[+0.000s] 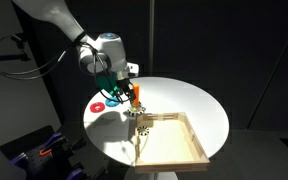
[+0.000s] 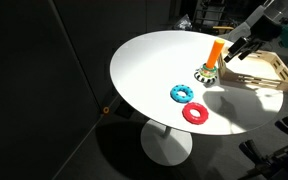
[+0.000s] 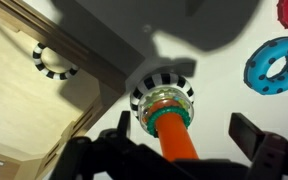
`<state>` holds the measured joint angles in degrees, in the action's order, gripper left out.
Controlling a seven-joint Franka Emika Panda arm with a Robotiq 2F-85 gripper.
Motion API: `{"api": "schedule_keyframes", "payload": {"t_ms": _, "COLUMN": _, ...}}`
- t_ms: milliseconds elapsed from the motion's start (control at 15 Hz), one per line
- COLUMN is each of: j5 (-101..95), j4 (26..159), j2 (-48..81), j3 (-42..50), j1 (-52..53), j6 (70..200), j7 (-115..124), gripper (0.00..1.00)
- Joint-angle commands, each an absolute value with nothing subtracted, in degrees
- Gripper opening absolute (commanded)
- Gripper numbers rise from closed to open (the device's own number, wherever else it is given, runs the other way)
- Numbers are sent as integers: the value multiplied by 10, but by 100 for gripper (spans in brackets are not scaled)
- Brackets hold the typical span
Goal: Put the green ring in the box.
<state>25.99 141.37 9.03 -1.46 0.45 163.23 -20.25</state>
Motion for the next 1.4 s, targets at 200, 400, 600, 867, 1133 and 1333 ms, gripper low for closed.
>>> {"api": "schedule_keyframes", "payload": {"t_ms": 200, "j5": 274, "j4": 1357, "j2": 172, "j3": -31, "j1": -1, "j6": 1668, "j7": -236, "gripper": 100}}
{"api": "schedule_keyframes", "payload": {"t_ms": 400, "j5": 265, "j4": 1334, "j2": 200, "j3": -27, "j1": 1, "j6": 1677, "j7": -232, "gripper": 100}}
{"api": "schedule_keyframes", "payload": {"t_ms": 600, "j5": 255, "j4": 1315, "j2": 222, "j3": -21, "j1": 5, "j6": 1682, "j7": -227, "gripper": 100}}
{"api": "schedule_keyframes", "payload": {"t_ms": 867, "j5": 252, "j4": 1294, "j2": 244, "j3": -21, "j1": 7, "j6": 1686, "j7": -226, "gripper": 100}}
{"api": "schedule_keyframes", "payload": {"t_ms": 1133, "j5": 161, "j4": 1285, "j2": 261, "j3": -62, "j1": -38, "j6": 1699, "j7": -175, "gripper": 100}}
{"api": "schedule_keyframes", "payload": {"t_ms": 1333, "j5": 125, "j4": 1282, "j2": 272, "j3": -70, "j1": -49, "j6": 1711, "j7": -161, "gripper": 100}}
